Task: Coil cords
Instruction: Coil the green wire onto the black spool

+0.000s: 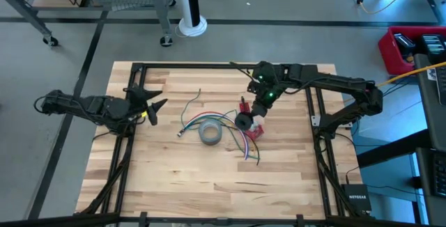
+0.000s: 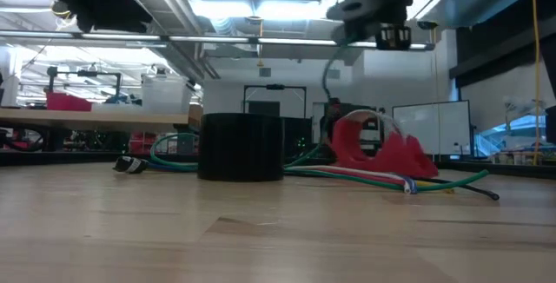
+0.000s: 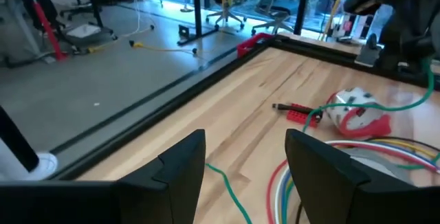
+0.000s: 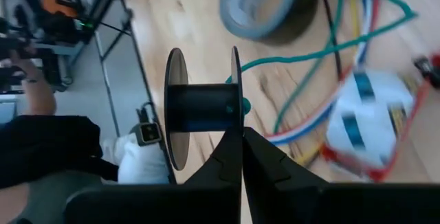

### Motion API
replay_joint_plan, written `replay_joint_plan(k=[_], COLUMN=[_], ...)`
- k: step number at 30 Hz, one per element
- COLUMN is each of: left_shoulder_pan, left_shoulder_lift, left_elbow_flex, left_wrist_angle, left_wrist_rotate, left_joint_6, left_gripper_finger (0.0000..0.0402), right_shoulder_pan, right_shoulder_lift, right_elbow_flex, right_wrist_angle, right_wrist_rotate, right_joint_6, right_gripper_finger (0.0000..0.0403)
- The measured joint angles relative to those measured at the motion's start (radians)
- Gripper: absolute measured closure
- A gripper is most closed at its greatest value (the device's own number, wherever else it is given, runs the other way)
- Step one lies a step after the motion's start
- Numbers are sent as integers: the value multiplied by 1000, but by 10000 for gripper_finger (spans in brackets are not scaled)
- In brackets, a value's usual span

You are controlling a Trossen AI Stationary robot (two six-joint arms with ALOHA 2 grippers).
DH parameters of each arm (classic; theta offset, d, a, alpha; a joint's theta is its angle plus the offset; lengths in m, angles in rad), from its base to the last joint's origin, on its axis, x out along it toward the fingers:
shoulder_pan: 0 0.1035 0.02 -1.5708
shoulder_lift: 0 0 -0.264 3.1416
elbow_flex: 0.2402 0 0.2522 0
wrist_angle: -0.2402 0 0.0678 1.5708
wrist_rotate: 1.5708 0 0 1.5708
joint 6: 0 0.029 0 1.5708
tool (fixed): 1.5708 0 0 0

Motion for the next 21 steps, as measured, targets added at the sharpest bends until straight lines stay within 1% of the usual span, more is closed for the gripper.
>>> replay_joint_plan(k=[3,8,21], left_shoulder_pan=[0,0,0], left_shoulder_lift=[-1,-1,-1], left_elbow_flex=[0,0,0], left_wrist_angle=[-1,-5,-5], left_wrist_rotate=[0,0,0], left_joint_6=[-41,-118,-131], left_gripper_finger=[208,208,208], right_shoulder_pan=[0,0,0], right_shoulder_lift=[0,0,0], right_elbow_flex=[0,0,0], right_wrist_angle=[39,52,128], right_wrist_rotate=[0,-1,-1], right_joint_6=[0,0,0], right_gripper_finger=[400,400,400])
